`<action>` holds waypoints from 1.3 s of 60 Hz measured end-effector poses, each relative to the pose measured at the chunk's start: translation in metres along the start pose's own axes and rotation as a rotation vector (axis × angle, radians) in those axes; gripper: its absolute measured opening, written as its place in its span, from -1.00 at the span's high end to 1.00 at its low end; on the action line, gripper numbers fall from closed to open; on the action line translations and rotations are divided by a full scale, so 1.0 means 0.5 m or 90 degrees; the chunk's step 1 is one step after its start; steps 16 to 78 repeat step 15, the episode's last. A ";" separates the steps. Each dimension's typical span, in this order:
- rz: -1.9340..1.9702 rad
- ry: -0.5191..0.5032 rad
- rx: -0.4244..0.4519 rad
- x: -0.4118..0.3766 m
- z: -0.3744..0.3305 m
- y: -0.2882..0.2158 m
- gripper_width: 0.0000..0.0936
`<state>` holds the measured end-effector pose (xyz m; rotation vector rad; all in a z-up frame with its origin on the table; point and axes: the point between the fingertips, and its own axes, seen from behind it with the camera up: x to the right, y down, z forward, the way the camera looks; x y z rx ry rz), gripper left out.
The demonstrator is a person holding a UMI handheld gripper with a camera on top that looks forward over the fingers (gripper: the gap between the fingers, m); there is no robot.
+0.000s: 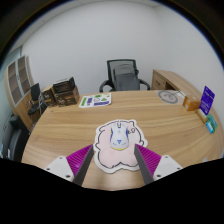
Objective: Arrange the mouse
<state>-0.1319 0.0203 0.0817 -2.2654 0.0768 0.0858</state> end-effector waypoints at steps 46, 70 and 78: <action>0.063 -0.019 0.040 0.067 -0.276 0.106 -0.78; 0.063 -0.019 0.040 0.067 -0.276 0.106 -0.78; 0.063 -0.019 0.040 0.067 -0.276 0.106 -0.78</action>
